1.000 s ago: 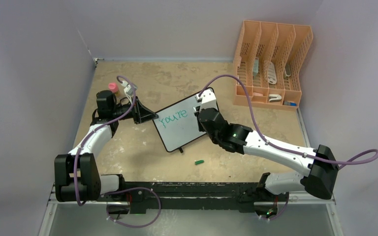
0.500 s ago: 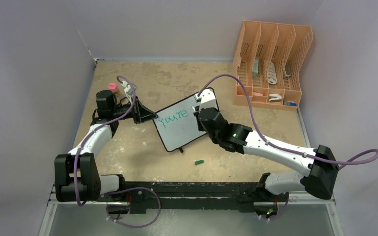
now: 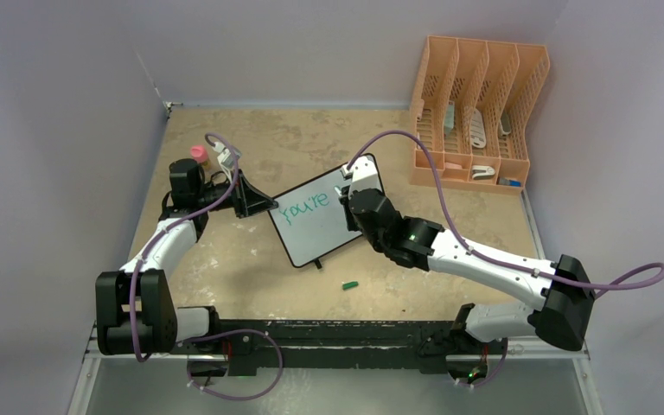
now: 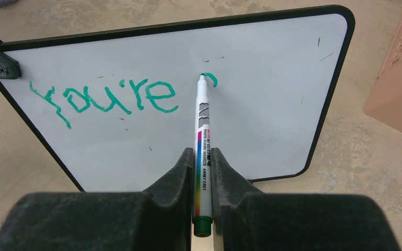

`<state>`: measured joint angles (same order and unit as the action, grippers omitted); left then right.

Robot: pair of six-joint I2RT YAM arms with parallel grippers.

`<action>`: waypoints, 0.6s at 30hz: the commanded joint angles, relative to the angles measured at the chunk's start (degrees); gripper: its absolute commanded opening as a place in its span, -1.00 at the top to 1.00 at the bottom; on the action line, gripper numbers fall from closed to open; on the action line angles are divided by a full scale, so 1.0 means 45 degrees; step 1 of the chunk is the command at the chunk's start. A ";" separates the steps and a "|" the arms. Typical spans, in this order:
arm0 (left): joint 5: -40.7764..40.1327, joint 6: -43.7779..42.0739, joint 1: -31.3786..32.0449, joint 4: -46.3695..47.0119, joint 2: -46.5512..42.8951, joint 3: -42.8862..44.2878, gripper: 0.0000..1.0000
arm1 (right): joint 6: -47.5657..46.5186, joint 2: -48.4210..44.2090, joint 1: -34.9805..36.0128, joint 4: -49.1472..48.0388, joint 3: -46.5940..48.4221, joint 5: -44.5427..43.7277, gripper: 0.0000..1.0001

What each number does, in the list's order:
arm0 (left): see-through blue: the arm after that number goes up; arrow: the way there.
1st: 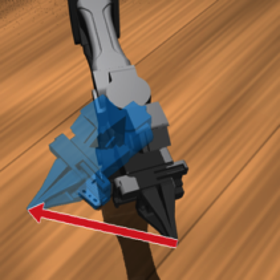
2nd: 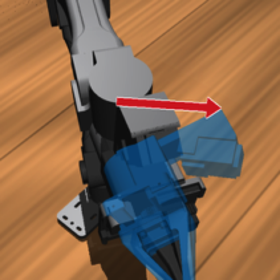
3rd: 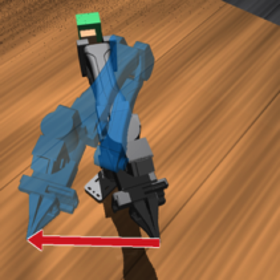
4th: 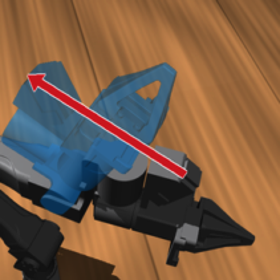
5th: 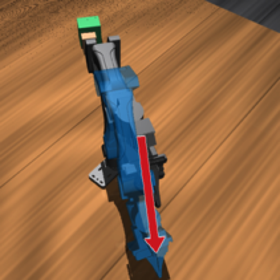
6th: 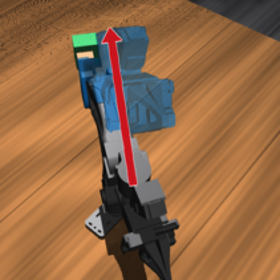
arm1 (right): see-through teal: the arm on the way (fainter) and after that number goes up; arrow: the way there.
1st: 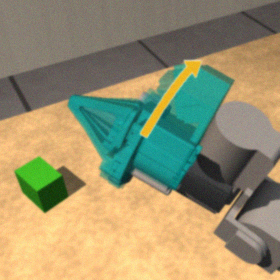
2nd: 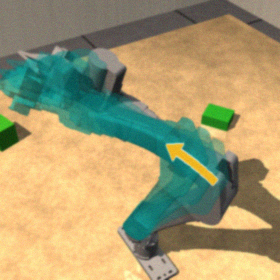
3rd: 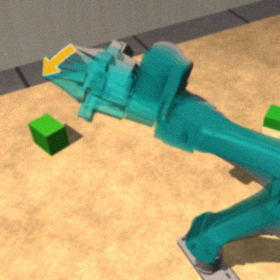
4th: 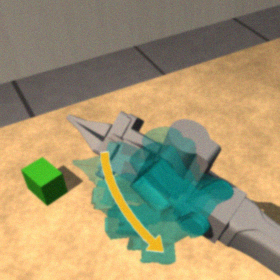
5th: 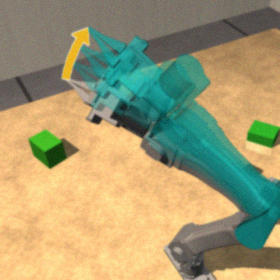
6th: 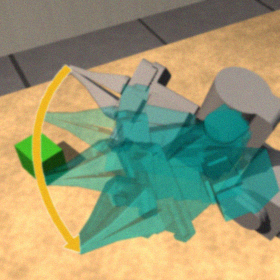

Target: Write a sentence on the whiteboard

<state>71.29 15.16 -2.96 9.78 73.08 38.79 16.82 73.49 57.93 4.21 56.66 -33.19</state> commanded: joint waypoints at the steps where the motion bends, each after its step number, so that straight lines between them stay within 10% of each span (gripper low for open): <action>1: 0.0135 -0.0536 0.0125 -0.0060 0.0068 0.0268 1.00 | 0.0105 -0.0293 -0.0073 -0.0013 0.0219 0.0425 1.00; 18: 0.0116 -0.0575 0.0131 -0.0102 0.0088 0.0287 1.00 | 0.0476 -0.0557 -0.0081 0.0724 -0.0281 0.0463 1.00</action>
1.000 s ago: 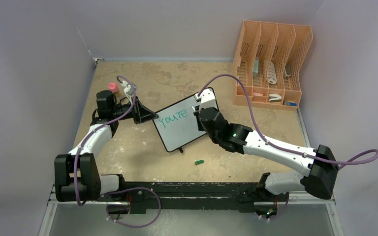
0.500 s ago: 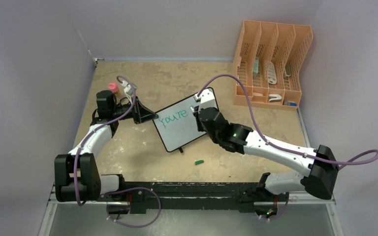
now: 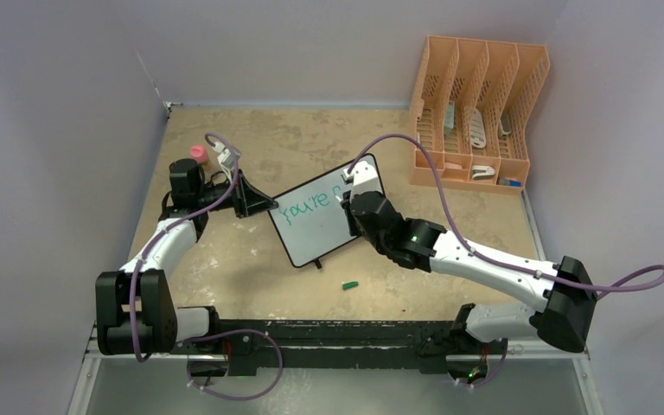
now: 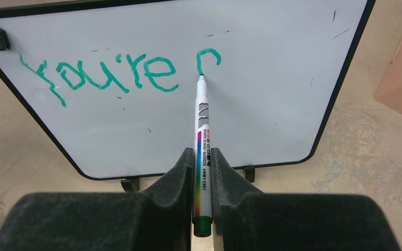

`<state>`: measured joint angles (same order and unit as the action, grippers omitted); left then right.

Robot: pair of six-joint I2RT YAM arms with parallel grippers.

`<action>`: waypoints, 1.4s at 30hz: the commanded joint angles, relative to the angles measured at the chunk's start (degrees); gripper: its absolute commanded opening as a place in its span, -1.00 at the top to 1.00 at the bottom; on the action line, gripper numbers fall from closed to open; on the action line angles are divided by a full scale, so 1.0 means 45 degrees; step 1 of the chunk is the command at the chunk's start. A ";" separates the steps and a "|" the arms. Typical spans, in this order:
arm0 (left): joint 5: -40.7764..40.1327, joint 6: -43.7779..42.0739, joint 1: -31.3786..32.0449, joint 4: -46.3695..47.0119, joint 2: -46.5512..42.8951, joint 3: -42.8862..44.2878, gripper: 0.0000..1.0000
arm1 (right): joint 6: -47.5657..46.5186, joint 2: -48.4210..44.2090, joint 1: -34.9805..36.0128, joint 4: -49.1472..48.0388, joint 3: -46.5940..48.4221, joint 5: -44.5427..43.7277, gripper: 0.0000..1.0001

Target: Write a sentence on the whiteboard

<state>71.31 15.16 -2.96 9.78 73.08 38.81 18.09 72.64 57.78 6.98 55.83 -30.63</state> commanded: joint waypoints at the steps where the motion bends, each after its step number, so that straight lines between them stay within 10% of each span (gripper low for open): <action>1: 0.0111 -0.0570 0.0114 -0.0103 0.0071 0.0285 1.00 | 0.0211 -0.0377 -0.0044 0.0123 -0.0119 -0.0138 1.00; 42: 0.0130 -0.0556 0.0141 -0.0111 0.0030 0.0281 1.00 | -0.0168 -0.0254 -0.0051 -0.0860 0.0346 -0.1493 1.00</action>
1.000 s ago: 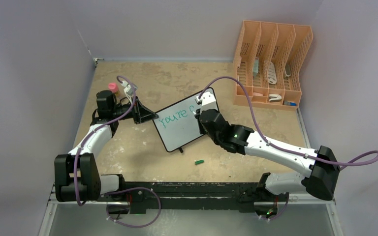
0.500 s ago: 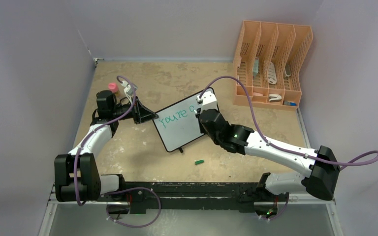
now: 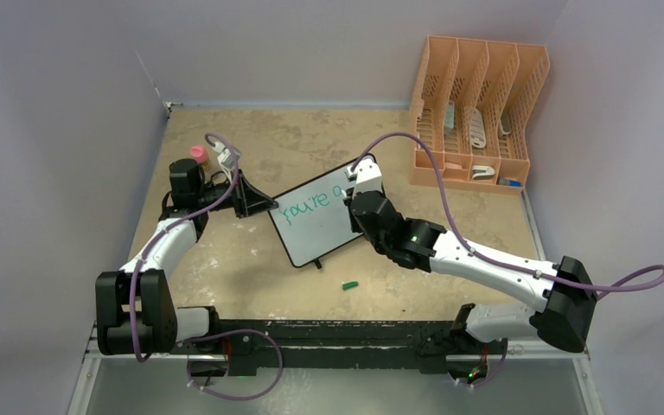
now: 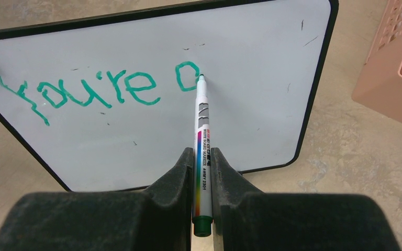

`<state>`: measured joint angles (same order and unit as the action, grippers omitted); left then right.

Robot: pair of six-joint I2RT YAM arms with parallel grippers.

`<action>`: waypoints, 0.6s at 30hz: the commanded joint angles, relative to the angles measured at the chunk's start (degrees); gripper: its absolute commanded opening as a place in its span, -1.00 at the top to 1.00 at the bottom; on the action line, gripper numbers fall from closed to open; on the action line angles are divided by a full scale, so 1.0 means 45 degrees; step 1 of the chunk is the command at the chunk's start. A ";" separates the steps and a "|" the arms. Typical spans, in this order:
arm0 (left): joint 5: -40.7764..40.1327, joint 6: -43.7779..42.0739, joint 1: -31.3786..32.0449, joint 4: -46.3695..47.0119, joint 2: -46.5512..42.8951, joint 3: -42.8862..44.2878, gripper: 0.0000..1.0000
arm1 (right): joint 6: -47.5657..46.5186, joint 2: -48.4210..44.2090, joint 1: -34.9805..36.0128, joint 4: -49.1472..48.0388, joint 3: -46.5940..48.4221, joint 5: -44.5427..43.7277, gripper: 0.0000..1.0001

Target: Write a sentence on the whiteboard

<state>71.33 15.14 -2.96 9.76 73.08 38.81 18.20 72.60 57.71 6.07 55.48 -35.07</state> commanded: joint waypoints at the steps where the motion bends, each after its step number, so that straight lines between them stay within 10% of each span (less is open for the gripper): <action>1: 0.0118 -0.0551 0.0127 -0.0107 0.0030 0.0282 1.00 | -0.0215 -0.0248 -0.0033 -0.0683 0.0441 -0.0503 1.00; 18: 0.0086 -0.0571 0.0147 -0.0137 0.0030 0.0282 1.00 | -0.0318 -0.0083 -0.0039 -0.0712 0.0505 -0.0193 1.00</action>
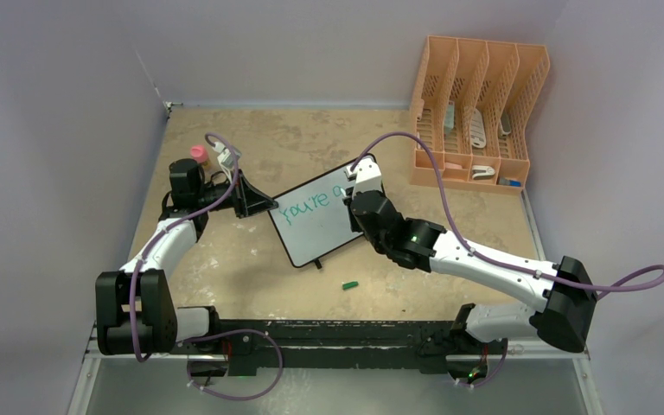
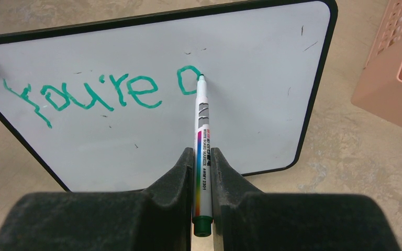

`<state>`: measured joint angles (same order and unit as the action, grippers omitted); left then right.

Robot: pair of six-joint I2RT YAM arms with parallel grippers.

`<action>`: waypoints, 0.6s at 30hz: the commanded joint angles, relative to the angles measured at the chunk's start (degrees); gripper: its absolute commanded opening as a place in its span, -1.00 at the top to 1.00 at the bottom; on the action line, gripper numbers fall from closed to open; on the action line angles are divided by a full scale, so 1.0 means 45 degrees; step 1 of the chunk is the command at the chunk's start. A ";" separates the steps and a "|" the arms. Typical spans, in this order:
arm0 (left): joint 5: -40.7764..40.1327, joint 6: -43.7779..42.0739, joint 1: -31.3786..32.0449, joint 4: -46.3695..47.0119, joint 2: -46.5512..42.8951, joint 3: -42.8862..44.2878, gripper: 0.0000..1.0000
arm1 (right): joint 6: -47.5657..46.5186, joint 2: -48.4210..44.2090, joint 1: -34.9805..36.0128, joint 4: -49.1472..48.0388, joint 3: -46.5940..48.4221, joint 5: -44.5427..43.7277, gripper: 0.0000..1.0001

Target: Write a sentence on the whiteboard

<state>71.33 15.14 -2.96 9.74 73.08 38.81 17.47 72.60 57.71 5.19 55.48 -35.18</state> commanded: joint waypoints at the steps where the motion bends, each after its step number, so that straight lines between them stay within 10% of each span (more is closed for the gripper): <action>1: 0.0077 -0.0571 0.0123 -0.0145 0.0025 0.0287 1.00 | -0.0136 -0.0079 -0.0038 -0.0510 0.0503 -0.0170 1.00; 18: 0.0047 -0.0583 0.0129 -0.0169 0.0030 0.0302 1.00 | 0.0351 -0.0262 -0.0052 0.0288 0.0125 0.0054 1.00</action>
<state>71.31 15.11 -2.96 9.63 73.08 38.87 18.00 72.62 57.71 6.20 55.48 -34.94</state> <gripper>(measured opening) 0.050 0.149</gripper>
